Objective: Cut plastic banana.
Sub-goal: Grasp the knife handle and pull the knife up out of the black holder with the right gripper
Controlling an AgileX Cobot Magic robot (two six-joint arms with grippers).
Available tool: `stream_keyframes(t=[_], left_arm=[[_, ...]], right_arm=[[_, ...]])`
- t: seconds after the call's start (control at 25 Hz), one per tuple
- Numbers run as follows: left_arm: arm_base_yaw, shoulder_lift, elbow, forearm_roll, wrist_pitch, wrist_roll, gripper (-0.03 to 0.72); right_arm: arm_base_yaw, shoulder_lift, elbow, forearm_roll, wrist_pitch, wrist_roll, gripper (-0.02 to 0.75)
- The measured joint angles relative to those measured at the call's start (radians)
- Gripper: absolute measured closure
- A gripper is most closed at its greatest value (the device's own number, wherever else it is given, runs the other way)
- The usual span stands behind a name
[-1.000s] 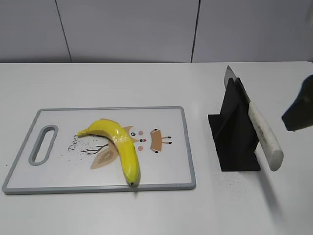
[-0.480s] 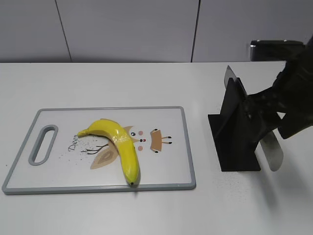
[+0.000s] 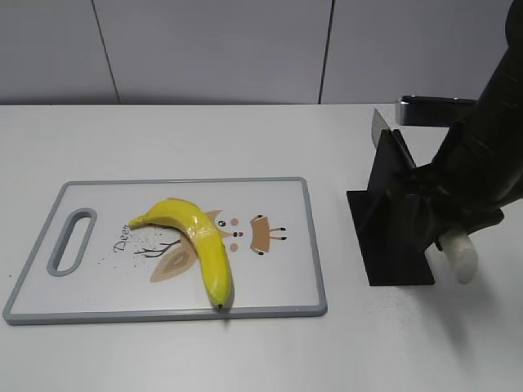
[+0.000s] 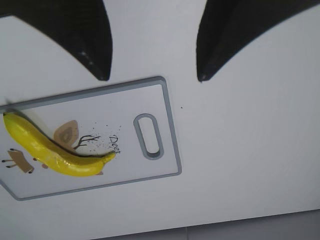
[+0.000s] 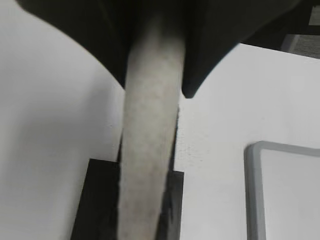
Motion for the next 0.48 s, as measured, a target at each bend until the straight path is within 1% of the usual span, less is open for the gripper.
stream_keyframes(t=[0.24,0.48], left_arm=[[0.000,0.000,0.000,0.000,0.000,0.000,0.168],[0.000,0.000,0.000,0.000,0.000,0.000,0.168]], right_arm=[[-0.001,-0.010,-0.001,0.001,-0.001,0.016,0.563],[-0.001,-0.115,-0.001,0.004,0.007,0.031,0.563]])
